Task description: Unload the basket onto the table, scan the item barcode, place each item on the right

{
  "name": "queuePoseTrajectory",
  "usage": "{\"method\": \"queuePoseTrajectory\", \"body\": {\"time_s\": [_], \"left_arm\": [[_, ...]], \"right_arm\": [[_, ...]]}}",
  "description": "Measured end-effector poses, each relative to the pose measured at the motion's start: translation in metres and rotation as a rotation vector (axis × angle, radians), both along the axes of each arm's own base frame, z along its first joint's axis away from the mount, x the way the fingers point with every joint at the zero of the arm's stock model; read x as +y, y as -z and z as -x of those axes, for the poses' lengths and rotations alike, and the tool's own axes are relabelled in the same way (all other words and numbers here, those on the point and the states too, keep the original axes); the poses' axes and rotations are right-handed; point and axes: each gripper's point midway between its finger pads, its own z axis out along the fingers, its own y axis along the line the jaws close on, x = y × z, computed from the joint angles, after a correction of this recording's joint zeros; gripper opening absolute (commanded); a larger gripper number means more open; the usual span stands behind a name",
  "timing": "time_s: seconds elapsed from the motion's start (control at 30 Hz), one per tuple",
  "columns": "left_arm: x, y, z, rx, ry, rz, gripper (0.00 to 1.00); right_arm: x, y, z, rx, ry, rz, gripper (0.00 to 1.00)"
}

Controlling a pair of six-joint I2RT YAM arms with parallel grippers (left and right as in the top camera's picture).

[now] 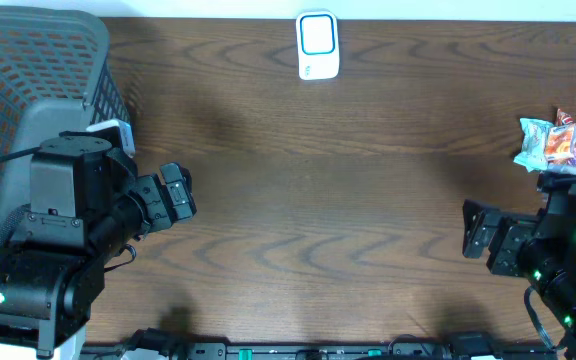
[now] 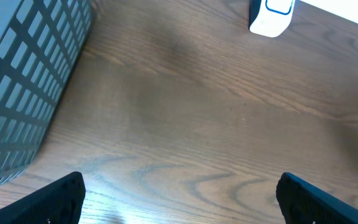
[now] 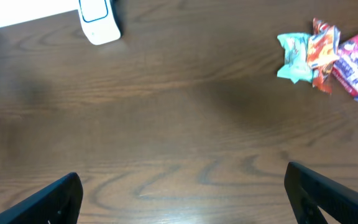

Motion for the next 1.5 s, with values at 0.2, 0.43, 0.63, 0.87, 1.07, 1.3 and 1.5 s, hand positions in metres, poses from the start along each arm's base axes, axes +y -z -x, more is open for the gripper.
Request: {"method": "queuePoseTrajectory", "body": {"time_s": [0.2, 0.43, 0.63, 0.87, 1.07, 1.3, 1.5], "left_arm": [[0.000, 0.000, 0.000, 0.000, 0.000, 0.000, 0.98], [0.000, 0.000, 0.000, 0.000, 0.000, 0.000, 0.98], [0.000, 0.000, 0.000, 0.000, 0.000, 0.000, 0.98], [0.000, 0.000, 0.000, 0.000, 0.000, 0.000, 0.98], [0.000, 0.000, 0.000, 0.000, 0.000, 0.000, 0.98], [0.000, 0.000, 0.000, 0.000, 0.000, 0.000, 0.98], [0.000, 0.000, 0.000, 0.000, 0.000, 0.000, 0.98]], "right_arm": [[0.000, 0.013, 0.000, 0.036, 0.029, -0.031, 0.99], [0.000, 0.018, 0.003, 0.064, 0.064, -0.065, 0.99], [0.000, 0.019, 0.004, 0.067, 0.070, -0.071, 0.99], [0.000, 0.019, 0.004, 0.067, 0.072, -0.073, 0.99], [0.000, 0.019, 0.004, 0.070, 0.072, -0.072, 0.99], [0.000, 0.019, 0.004, 0.070, 0.072, -0.072, 0.99], [0.000, 0.019, 0.005, 0.070, 0.072, -0.073, 0.99]]}}
